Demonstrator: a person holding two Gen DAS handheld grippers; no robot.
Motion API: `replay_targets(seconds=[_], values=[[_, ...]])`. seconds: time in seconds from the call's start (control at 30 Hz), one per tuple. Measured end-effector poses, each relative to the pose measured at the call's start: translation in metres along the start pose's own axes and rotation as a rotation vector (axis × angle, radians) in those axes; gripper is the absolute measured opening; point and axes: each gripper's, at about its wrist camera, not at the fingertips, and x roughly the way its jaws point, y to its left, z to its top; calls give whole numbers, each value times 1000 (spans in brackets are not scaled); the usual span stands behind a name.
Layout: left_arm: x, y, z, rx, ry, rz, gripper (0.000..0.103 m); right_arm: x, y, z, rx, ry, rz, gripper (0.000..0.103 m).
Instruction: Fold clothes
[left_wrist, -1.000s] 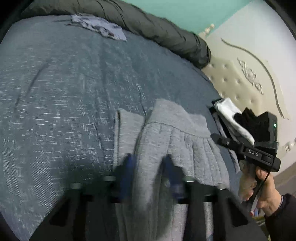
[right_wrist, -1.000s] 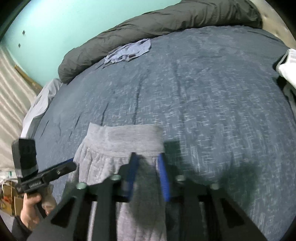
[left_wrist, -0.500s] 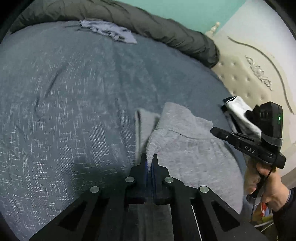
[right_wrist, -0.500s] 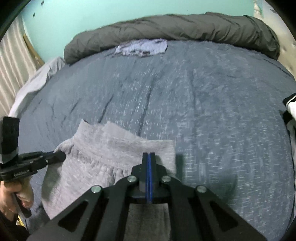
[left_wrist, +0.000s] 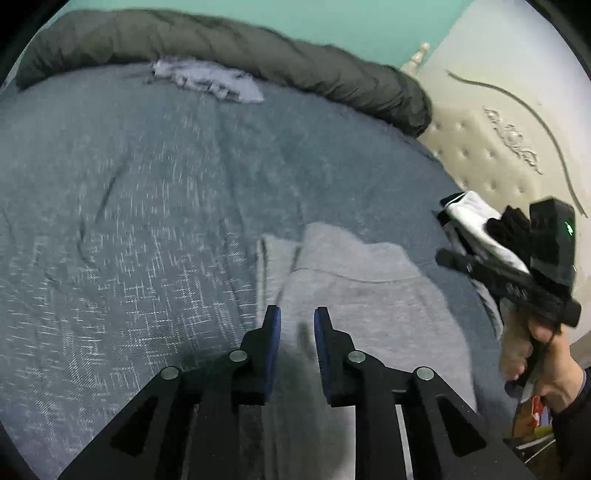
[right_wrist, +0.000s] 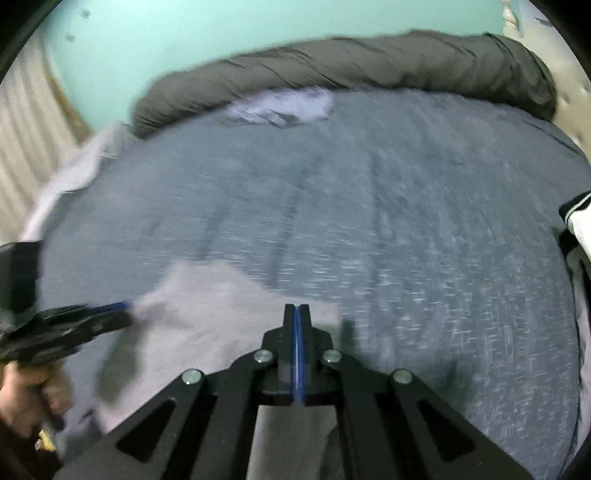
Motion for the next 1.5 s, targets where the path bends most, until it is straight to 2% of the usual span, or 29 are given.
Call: replay_targets(seconds=[0.1, 0.23, 0.43, 0.63, 0.7, 0.87, 0.93, 1.0, 1.07, 1.17, 1.23, 1.37, 1.43, 1.5], values=[[-12, -12, -9, 4, -1, 11, 23, -21, 20, -22, -32, -5, 55, 0], [-14, -35, -23, 32, 0, 42, 23, -28, 37, -50, -26, 29, 66, 0], [-9, -47, -42, 21, 19, 45, 23, -2, 35, -73, 25, 88, 27, 0], [-8, -40, -57, 21, 26, 64, 23, 33, 17, -86, 108, 160, 8, 0], [-9, -36, -62, 14, 23, 65, 23, 39, 11, -87, 144, 166, 18, 0], [-11, -27, -73, -5, 20, 63, 23, 35, 28, -79, 42, 183, -51, 0], [-12, -23, -76, -11, 19, 64, 23, 20, 32, -71, 41, 152, -37, 0], [-12, -23, -76, -10, 19, 62, 23, -2, 35, -62, 50, 72, -10, 0], [-12, -23, -77, -9, 19, 59, 23, -7, 39, -54, 62, 42, 27, 0], [-14, -22, -77, -8, 17, 61, 23, 10, 50, -46, 35, 84, 31, 0], [-15, -21, -77, -7, 16, 63, 23, 32, 52, -47, 30, 143, -3, 0], [-17, -17, -76, -14, 24, 59, 23, 59, 56, -48, 18, 186, -61, 0], [-18, -15, -75, -26, 28, 54, 29, 62, 57, -47, 12, 195, -69, 0], [-17, -11, -77, -42, 38, 44, 47, 55, 56, -42, 18, 191, -51, 0]])
